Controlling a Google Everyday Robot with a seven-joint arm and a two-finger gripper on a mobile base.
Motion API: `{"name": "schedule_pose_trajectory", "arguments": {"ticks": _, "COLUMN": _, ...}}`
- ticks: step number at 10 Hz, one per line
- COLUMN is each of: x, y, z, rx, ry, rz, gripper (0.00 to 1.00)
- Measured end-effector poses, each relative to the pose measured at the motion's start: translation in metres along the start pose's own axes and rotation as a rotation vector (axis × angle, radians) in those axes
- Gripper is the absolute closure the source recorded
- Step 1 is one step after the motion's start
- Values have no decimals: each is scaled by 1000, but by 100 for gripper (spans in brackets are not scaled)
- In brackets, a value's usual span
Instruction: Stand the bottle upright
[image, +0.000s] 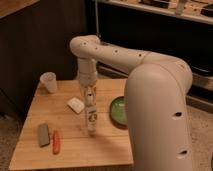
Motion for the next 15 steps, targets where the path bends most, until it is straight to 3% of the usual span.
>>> {"name": "schedule_pose_trajectory", "arguments": {"ticks": 7, "x": 10, "y": -3, "z": -3, "rx": -41, "ry": 83, "rz": -32, "gripper": 82}}
{"name": "schedule_pose_trajectory", "arguments": {"ticks": 15, "x": 29, "y": 18, "z": -3, "rx": -75, "ry": 191, "rz": -54, "gripper": 82}}
